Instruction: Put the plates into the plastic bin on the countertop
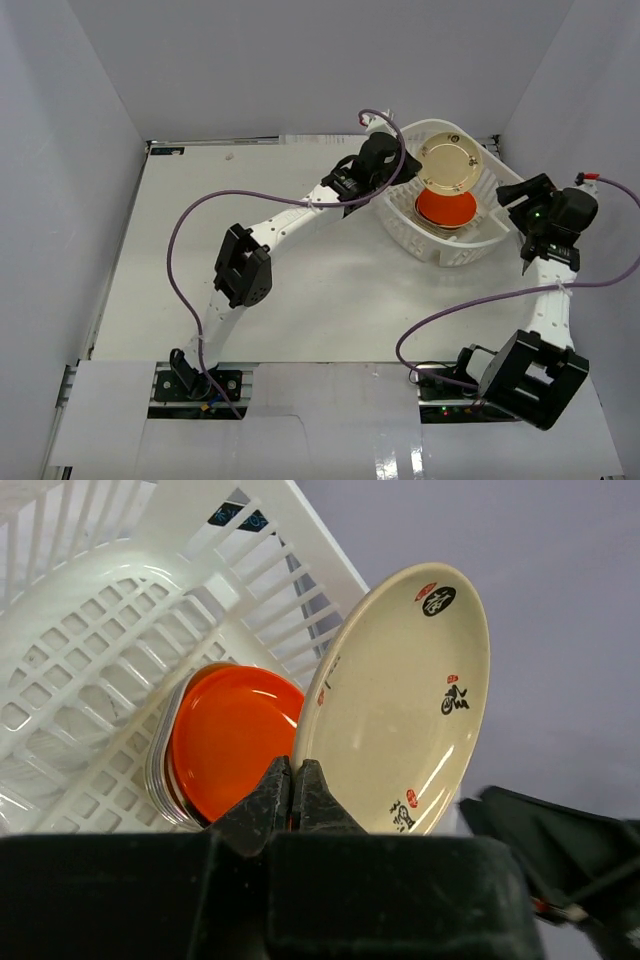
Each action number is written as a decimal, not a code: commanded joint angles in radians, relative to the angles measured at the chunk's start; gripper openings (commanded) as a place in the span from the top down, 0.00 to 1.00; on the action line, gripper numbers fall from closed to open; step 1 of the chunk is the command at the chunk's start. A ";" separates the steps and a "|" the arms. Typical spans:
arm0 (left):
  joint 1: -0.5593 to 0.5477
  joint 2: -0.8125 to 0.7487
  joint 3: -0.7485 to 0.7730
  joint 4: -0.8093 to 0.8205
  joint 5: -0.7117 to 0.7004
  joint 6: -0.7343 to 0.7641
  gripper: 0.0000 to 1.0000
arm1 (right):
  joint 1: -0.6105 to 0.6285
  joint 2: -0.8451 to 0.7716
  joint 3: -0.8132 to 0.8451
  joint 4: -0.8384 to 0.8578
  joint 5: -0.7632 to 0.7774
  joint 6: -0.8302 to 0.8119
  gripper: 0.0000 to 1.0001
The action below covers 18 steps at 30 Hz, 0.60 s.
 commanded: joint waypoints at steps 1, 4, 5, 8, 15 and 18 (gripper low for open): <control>-0.003 0.025 0.080 -0.037 -0.029 -0.007 1.00 | -0.092 -0.083 -0.012 0.020 -0.033 0.024 0.28; -0.003 0.063 0.097 -0.037 0.012 -0.027 1.00 | -0.112 -0.132 -0.013 0.020 -0.030 0.056 0.31; -0.005 0.092 0.103 -0.039 0.023 -0.037 1.00 | -0.112 -0.149 -0.016 0.027 -0.036 0.080 0.31; -0.006 0.135 0.126 -0.046 0.050 -0.045 1.00 | -0.110 -0.171 -0.023 0.078 -0.107 0.126 0.32; -0.006 0.149 0.117 -0.054 0.075 -0.058 0.67 | -0.078 -0.191 0.040 0.035 -0.121 0.107 0.32; -0.006 0.131 0.085 -0.053 0.067 -0.051 0.34 | -0.069 -0.206 0.040 0.030 -0.119 0.107 0.32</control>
